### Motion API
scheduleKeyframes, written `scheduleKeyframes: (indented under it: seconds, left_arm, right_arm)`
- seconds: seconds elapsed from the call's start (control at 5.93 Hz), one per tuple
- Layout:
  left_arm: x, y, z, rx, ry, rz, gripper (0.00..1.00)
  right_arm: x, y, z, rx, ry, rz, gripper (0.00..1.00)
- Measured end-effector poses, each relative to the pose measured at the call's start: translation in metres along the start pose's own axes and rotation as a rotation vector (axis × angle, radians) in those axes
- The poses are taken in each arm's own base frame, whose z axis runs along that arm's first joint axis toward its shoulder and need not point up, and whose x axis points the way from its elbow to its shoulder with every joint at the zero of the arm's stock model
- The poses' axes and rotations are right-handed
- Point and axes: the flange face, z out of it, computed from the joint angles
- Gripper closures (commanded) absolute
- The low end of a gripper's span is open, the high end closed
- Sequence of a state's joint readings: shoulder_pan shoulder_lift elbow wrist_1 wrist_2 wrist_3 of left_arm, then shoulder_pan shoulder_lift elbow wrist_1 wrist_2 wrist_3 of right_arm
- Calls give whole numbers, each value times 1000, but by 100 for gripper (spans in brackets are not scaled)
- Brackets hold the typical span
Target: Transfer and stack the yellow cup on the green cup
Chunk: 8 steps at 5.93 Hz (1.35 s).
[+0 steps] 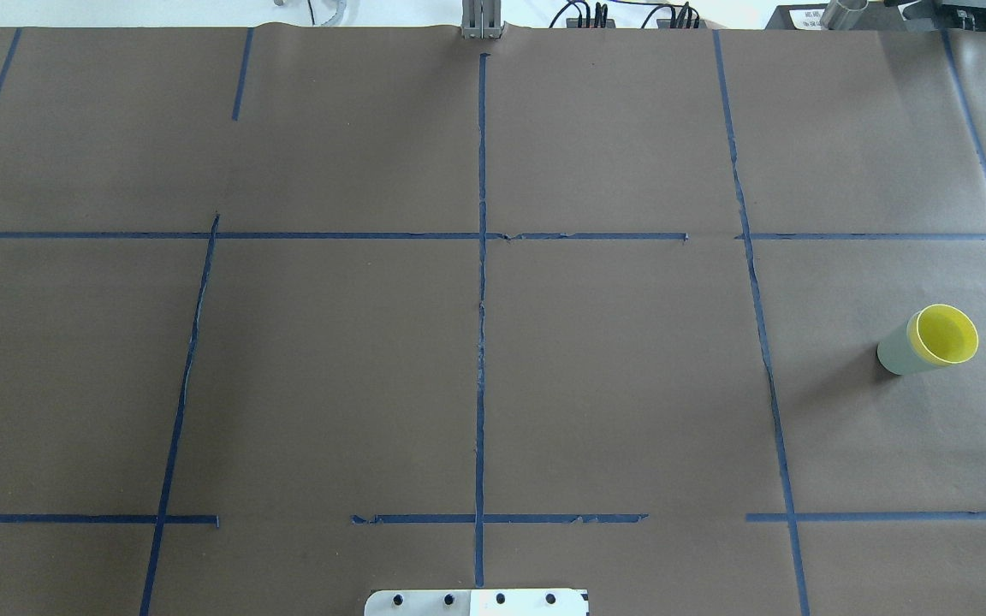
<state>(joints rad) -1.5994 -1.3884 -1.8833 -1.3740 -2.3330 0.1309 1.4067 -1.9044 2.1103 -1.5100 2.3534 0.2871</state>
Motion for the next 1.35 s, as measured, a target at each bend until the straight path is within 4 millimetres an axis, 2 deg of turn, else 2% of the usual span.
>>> scheduleKeyframes:
  seconds: [0.34, 0.68, 1.01, 1.35]
  left_arm:
    - [1, 0, -1, 6, 3, -2, 0]
    - [2, 0, -1, 8, 4, 0, 0]
    - [8, 1, -6, 20, 33, 5, 0]
    - [18, 11, -15, 37, 43, 22, 0]
  right_arm:
    - [8, 1, 5, -11, 14, 5, 0]
    - [28, 2, 11, -60, 36, -80, 0]
    - [43, -3, -3, -96, 42, -107, 0]
    - [47, -2, -4, -105, 36, -84, 0]
